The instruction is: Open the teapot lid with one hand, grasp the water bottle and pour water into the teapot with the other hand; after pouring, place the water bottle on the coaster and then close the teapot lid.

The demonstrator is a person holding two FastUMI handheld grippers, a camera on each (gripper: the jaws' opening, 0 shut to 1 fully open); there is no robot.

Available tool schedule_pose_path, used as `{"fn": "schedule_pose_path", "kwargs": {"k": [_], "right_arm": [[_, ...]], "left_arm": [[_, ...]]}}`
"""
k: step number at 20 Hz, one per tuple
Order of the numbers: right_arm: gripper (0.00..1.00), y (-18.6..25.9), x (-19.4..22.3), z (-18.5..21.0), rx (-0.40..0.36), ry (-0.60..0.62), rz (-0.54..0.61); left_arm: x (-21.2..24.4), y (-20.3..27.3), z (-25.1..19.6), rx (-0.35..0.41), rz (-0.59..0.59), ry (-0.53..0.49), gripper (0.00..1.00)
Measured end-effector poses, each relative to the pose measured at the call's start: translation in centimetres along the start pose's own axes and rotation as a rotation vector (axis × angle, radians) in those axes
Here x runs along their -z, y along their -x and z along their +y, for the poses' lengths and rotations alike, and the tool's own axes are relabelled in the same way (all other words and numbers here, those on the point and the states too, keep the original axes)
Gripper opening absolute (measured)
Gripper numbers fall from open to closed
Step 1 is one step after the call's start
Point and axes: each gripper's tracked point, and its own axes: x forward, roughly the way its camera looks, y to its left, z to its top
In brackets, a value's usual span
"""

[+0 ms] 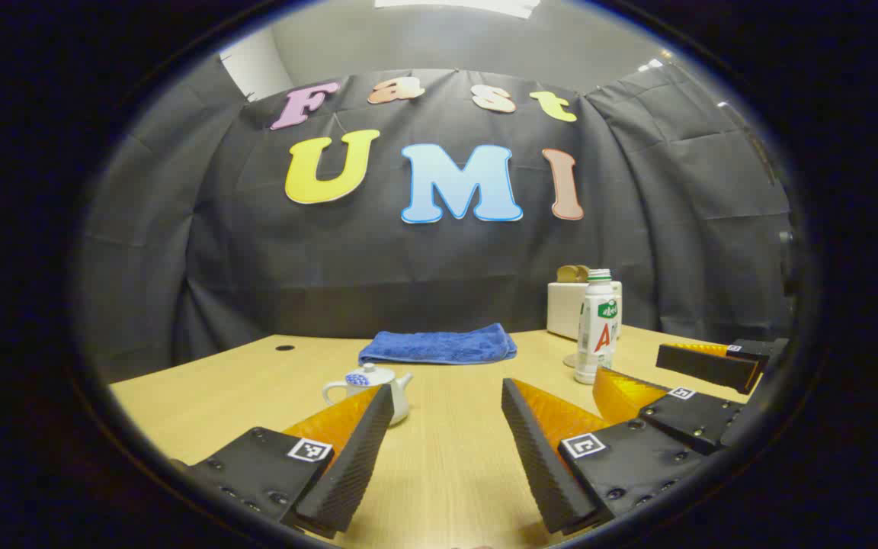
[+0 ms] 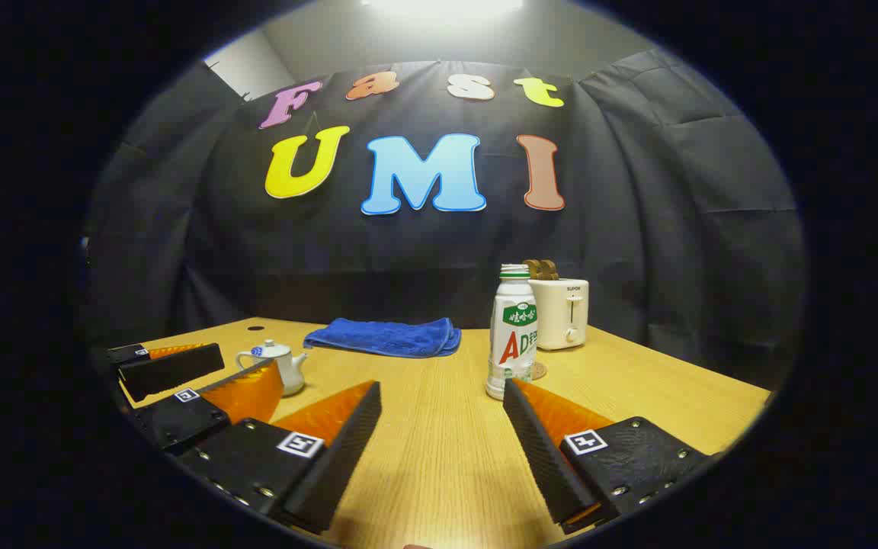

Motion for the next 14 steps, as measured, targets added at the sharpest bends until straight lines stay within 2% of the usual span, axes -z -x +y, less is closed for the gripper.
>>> {"fn": "schedule_pose_path", "kwargs": {"k": [8, 14], "right_arm": [[0.98, 0.02, 0.02, 0.02, -0.001, 0.000, 0.001], [0.98, -0.22, -0.15, 0.19, -0.029, 0.009, 0.001]], "left_arm": [[-0.10, -0.11, 0.07, -0.002, -0.007, -0.002, 1.00], [-0.43, -0.18, -0.10, 0.002, -0.014, 0.002, 1.00]]}}
